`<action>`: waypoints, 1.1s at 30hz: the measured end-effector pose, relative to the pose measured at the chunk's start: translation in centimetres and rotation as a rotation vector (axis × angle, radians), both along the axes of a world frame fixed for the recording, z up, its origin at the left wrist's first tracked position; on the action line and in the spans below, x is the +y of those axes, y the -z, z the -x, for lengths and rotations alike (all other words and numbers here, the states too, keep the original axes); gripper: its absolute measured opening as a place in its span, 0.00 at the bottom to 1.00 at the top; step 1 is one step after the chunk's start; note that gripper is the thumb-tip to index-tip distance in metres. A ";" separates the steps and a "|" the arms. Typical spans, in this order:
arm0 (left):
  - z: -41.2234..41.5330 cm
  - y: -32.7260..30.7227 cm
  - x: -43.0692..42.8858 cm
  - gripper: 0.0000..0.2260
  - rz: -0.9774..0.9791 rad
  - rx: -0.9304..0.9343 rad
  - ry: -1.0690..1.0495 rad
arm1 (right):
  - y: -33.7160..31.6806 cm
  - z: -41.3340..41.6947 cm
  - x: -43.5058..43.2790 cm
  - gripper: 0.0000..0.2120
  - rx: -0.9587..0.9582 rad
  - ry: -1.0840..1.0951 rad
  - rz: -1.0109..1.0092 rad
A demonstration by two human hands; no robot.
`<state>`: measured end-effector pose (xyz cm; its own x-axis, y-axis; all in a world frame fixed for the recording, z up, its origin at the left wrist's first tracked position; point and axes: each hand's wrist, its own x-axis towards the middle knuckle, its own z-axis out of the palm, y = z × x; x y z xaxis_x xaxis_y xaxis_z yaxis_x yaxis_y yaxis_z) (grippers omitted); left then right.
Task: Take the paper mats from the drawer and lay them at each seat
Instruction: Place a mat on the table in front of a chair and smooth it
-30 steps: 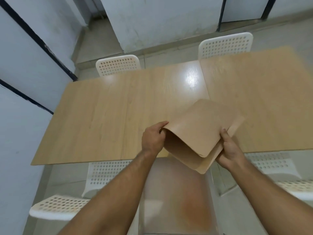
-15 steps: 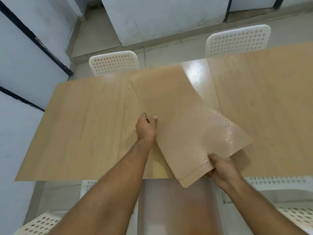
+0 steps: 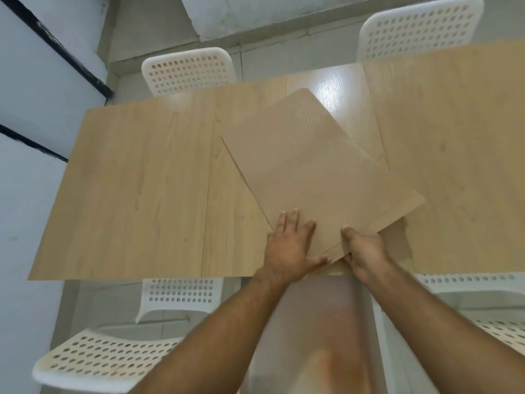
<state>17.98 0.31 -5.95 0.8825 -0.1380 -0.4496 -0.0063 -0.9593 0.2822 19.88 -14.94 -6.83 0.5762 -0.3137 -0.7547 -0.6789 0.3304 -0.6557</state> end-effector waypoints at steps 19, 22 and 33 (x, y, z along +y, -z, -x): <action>-0.1 -1.6 -1.4 0.12 0.017 -0.578 0.123 | -2.1 5.3 -1.4 0.14 -0.013 -0.035 0.205; 0.7 -1.9 -1.8 0.07 0.064 -0.715 0.161 | -3.8 4.2 -0.7 0.20 -0.082 -0.031 -0.230; 5.3 -4.2 -0.7 0.18 0.261 -0.522 0.176 | -6.5 2.6 -2.3 0.11 -0.070 0.057 -0.169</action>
<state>12.67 -0.41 -1.72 0.9312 -0.3490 0.1048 -0.3592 -0.8308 0.4252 17.33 -17.27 -0.32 0.6138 -0.2194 -0.7584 -0.6106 0.4770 -0.6321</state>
